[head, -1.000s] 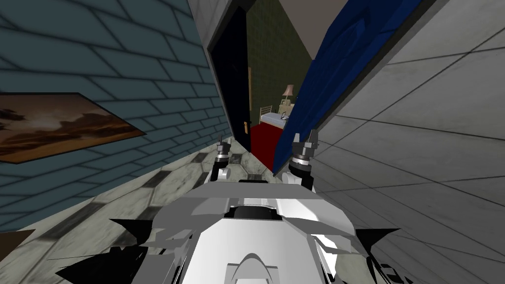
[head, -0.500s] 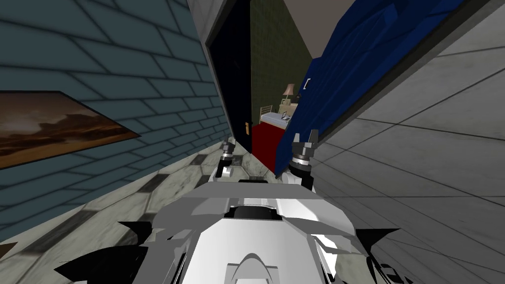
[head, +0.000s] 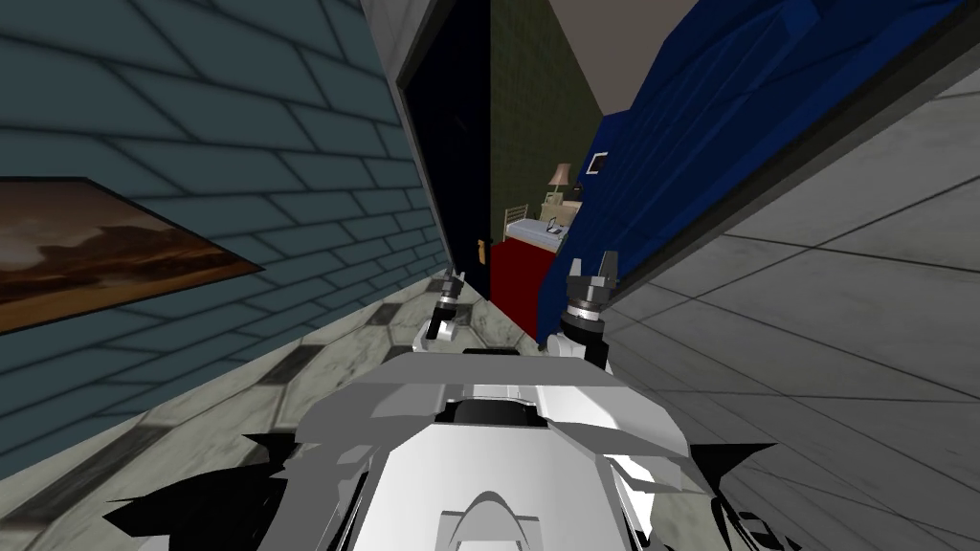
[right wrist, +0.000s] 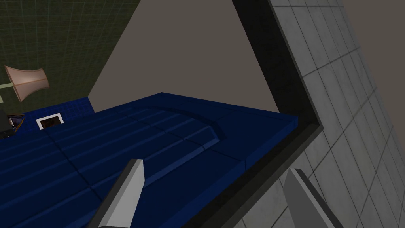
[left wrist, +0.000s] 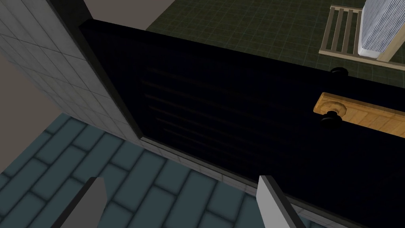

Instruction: Push the door open

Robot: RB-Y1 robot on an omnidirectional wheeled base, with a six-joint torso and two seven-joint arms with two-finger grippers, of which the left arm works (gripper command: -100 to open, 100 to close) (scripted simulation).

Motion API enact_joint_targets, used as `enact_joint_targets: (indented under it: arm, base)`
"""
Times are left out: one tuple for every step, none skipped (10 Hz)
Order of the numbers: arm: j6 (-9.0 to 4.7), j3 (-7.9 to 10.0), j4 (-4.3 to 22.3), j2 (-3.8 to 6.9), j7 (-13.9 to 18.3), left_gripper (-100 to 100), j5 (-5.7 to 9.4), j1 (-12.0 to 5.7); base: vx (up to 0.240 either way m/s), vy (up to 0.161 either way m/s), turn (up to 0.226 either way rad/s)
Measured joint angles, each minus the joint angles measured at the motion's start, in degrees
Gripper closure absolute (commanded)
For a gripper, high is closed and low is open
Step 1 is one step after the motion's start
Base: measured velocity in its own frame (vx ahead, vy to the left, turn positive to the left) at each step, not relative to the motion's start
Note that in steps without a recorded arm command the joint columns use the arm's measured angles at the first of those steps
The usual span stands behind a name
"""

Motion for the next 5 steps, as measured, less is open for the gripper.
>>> enact_joint_targets:
  arm:
    - [0.0,-0.37,1.4,0.24,0.4,-100,-0.19,-0.93]
    - [-0.07,-0.78,2.9,0.39,0.7,-100,-0.41,-1.87]
    - [0.04,-1.32,4.1,0.29,0.9,-100,-0.73,-2.74]
    - [0.38,-1.79,5.1,0.41,1.3,-100,-0.97,-3.6]
    - [0.25,-2.13,7.2,0.42,1.6,-100,-1.2,-4.95]
  base:
    - [0.109,0.104,-0.024]
    - [0.089,0.094,-0.038]
    - [0.081,0.093,-0.032]
    - [0.088,0.094,-0.028]
    - [0.101,0.097,-0.029]
